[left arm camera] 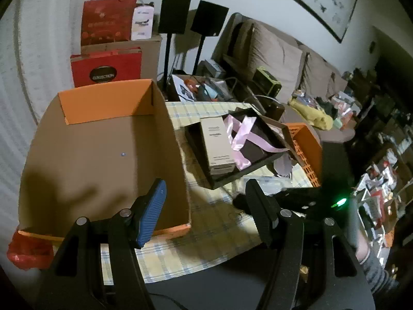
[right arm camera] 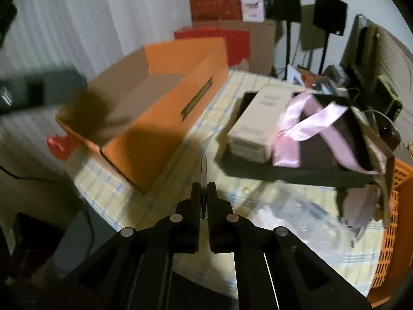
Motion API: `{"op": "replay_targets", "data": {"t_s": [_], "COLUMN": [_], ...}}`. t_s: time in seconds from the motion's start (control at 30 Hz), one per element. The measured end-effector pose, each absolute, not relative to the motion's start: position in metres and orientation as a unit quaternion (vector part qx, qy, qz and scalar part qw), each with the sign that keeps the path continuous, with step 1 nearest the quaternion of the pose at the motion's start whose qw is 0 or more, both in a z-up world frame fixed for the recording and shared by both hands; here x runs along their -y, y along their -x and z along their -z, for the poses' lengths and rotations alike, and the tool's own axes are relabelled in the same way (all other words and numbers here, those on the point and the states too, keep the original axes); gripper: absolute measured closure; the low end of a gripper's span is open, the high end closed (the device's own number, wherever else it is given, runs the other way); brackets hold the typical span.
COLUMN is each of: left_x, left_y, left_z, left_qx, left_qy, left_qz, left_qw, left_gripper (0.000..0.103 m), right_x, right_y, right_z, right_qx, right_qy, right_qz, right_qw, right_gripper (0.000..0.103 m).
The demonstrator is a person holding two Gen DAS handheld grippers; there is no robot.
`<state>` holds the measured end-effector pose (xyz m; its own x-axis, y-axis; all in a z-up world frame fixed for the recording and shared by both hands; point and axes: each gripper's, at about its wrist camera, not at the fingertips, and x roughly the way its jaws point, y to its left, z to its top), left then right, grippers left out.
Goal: Organize objects
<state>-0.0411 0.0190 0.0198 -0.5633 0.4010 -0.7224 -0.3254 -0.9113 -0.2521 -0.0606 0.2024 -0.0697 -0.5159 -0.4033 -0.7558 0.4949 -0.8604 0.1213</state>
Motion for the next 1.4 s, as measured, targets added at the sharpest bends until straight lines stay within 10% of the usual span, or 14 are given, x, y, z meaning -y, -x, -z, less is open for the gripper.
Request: {"op": "replay_targets", "data": {"t_s": [0.63,1.4], "left_x": [-0.119,-0.188], "left_y": [0.040,0.077], "left_z": [0.023,0.078], "left_qx": [0.000,-0.070], "left_qy": [0.470,0.492], "left_qz": [-0.840,-0.830], "left_qw": [0.273,0.251], "left_gripper": [0.021,0.021], "right_x": [-0.325,-0.378], "right_y": [0.020,-0.002], "right_z": [0.008,0.024], "right_qx": [0.037,0.080], "right_qy": [-0.365,-0.374], "right_qz": [0.915,0.915], "right_qw": [0.167,0.126], "right_gripper": [0.100,0.100]}}
